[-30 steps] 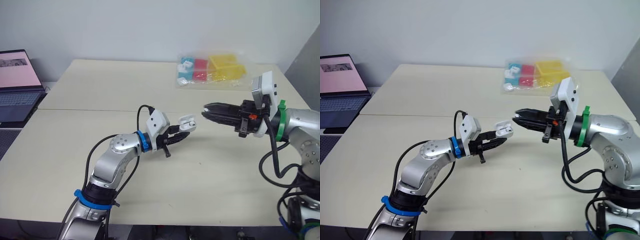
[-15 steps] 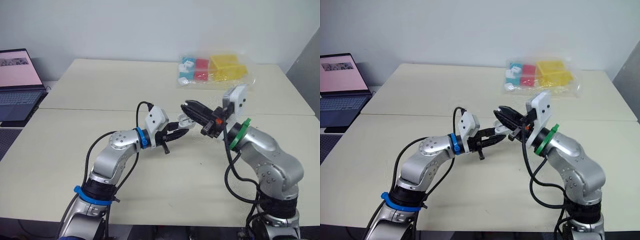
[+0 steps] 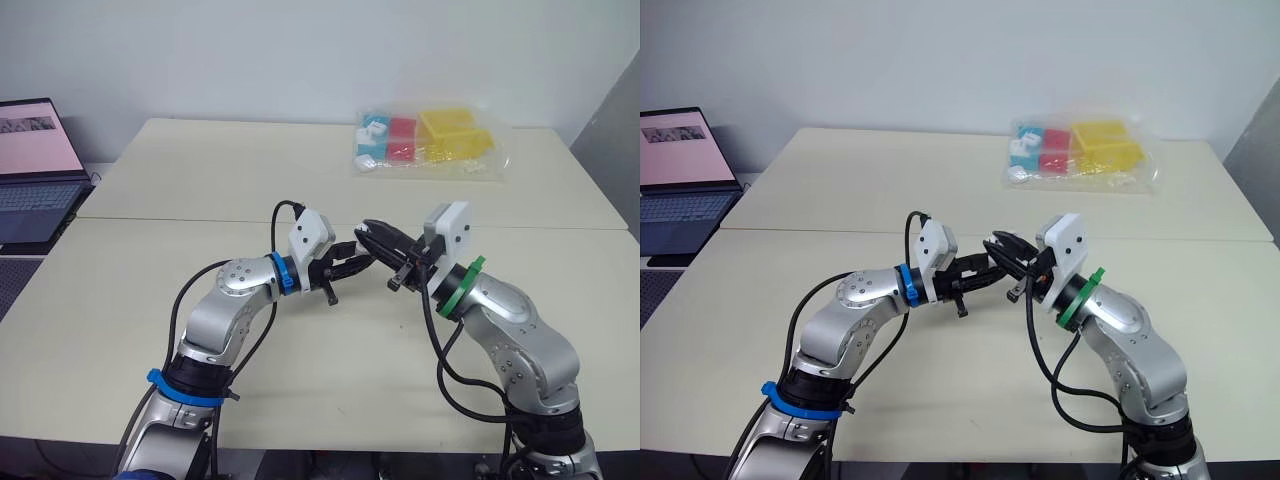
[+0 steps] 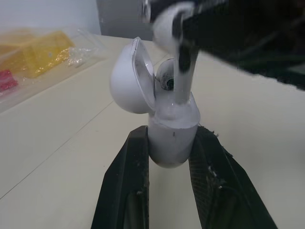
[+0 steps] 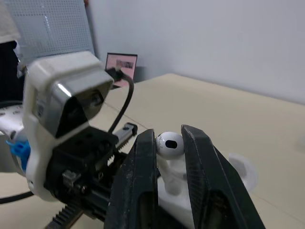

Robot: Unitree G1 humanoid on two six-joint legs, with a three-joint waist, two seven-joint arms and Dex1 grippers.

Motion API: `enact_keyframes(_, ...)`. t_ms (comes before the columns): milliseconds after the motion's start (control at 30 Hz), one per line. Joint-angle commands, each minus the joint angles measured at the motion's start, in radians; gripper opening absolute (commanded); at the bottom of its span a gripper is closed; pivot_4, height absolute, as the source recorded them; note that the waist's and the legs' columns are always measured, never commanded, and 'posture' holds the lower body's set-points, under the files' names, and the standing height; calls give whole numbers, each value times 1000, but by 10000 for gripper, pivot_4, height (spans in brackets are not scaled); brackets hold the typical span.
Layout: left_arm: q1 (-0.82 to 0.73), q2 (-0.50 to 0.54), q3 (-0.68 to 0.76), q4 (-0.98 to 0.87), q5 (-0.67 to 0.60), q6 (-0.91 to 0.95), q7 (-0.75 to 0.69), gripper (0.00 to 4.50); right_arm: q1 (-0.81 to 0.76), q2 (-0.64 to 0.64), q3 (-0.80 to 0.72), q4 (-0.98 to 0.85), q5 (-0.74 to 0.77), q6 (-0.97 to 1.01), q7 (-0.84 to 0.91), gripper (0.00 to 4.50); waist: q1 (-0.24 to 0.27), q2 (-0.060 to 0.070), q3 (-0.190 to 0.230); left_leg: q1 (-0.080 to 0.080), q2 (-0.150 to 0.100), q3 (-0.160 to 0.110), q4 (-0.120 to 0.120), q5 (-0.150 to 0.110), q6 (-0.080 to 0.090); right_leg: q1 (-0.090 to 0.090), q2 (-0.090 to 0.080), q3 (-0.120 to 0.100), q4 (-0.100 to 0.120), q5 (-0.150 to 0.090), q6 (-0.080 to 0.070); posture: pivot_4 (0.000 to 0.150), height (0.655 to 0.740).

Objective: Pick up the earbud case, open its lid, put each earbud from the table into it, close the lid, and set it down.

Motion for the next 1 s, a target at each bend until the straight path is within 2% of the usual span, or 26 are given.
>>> enact_keyframes(33,-15,6,16,-28,-18,-7,-6,7697,7,-4,12,-13,-16,-56,4,3939,0,0,0,0,0,0,0,0,0,0,0,0,0,0,0,1500,7400)
enact_keyframes(633,-19,5,21,-57,-33,26,10,7697,34,5,67,67,-103,-182,8,3939,0,0,0,0,0,0,0,0,0,0,0,0,0,0,0,1500,7400)
enact_keyframes(900,-20,4,27,-60,-35,35,14,7697,62,-4,76,58,-96,-169,19,3939,0,0,0,0,0,0,0,0,0,0,0,0,0,0,0,1500,7400)
enact_keyframes(1000,-20,4,27,-64,-37,40,15,7697,67,-6,73,54,-98,-167,12,13998,0,0,0,0,0,-1,0,0,0,0,0,0,0,0,0,1500,7400)
